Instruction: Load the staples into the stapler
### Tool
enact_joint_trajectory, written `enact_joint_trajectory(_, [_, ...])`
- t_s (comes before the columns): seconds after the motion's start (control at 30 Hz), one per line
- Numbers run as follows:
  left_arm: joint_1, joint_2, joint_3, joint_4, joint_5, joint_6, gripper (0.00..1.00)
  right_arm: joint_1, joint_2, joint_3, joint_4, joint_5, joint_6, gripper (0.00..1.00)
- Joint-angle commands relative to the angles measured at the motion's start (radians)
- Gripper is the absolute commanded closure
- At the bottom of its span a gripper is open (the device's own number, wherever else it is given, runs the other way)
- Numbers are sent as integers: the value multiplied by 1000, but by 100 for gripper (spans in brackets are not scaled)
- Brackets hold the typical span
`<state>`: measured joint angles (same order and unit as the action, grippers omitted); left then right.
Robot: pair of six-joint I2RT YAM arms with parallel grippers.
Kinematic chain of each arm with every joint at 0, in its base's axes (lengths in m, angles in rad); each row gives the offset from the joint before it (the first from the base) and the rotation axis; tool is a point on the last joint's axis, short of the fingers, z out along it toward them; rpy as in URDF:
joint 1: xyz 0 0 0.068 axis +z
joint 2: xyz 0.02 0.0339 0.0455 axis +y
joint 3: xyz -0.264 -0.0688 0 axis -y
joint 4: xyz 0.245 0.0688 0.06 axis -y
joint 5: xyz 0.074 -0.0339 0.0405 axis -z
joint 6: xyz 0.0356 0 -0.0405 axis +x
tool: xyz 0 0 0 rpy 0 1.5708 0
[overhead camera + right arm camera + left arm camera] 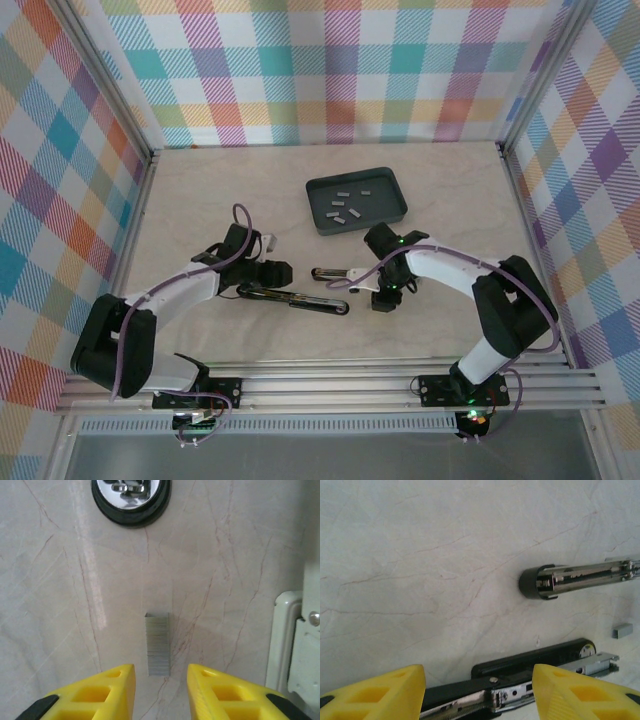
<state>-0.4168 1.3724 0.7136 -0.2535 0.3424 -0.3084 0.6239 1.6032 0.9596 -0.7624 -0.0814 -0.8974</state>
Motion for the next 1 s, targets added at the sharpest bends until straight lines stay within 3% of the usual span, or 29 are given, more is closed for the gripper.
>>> enact_joint_trajectory(0.0, [-5, 16, -13, 62, 23, -35, 41, 19, 37, 37, -55, 24, 15, 67])
enact_joint_trajectory(0.97, [-5, -12, -23, 30, -6, -6, 41, 53, 125, 67, -27, 34, 43, 67])
